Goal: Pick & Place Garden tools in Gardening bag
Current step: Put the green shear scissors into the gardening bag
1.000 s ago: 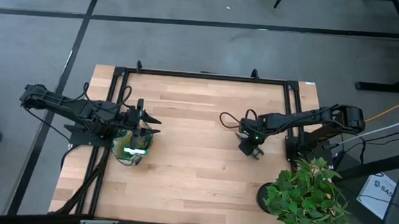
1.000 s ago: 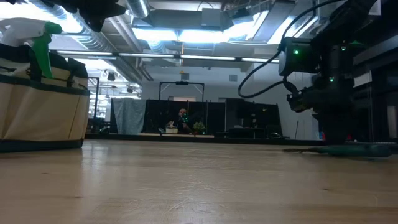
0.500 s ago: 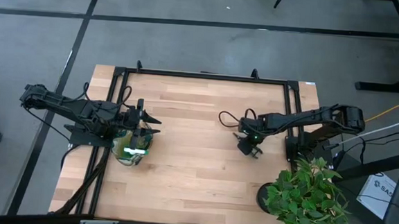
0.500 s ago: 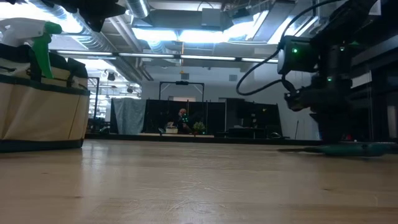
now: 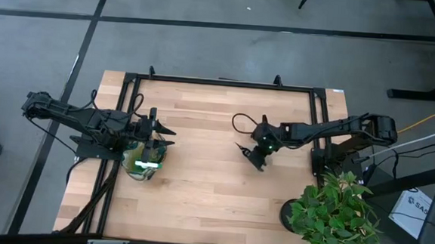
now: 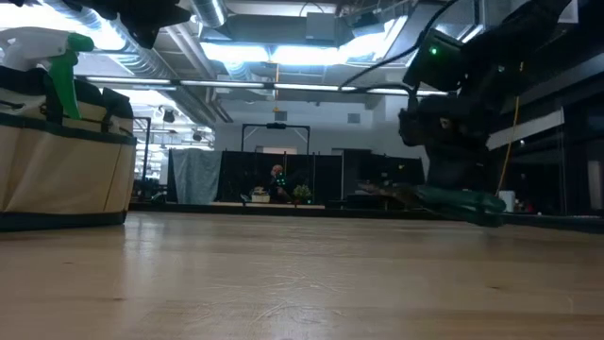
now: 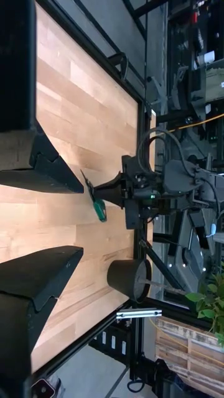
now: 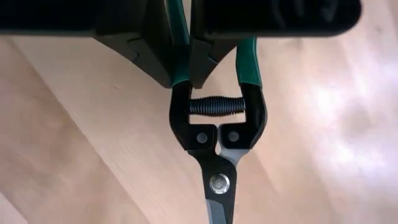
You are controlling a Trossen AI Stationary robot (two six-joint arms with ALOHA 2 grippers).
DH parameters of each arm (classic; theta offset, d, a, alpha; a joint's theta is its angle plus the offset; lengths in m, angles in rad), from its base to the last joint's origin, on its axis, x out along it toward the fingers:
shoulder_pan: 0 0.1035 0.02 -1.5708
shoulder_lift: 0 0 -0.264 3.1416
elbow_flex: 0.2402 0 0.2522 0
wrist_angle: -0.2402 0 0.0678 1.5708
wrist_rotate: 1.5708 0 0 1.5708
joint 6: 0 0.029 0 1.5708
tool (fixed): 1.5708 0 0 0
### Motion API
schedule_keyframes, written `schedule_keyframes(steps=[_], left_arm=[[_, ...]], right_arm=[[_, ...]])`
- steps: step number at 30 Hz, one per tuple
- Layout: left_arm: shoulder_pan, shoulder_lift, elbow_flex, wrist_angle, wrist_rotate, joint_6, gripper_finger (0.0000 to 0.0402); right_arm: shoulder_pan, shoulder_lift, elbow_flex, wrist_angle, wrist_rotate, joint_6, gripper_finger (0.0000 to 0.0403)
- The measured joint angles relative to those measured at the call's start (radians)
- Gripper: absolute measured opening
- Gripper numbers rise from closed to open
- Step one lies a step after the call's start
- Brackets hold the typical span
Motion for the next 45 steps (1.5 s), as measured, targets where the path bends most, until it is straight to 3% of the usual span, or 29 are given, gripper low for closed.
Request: schedule_keyframes(steps=[33, 45], left_arm=[[0.000, 0.000, 0.000, 0.000, 0.000, 0.000, 0.0143], [0.000, 0.000, 0.000, 0.000, 0.000, 0.000, 0.0143]], right_arm=[[0.001, -0.002, 0.002, 0.396, -0.130, -0.010, 0.0030], [0.030, -0.002, 0.202, 0.296, -0.132, -0.160, 0.0030]])
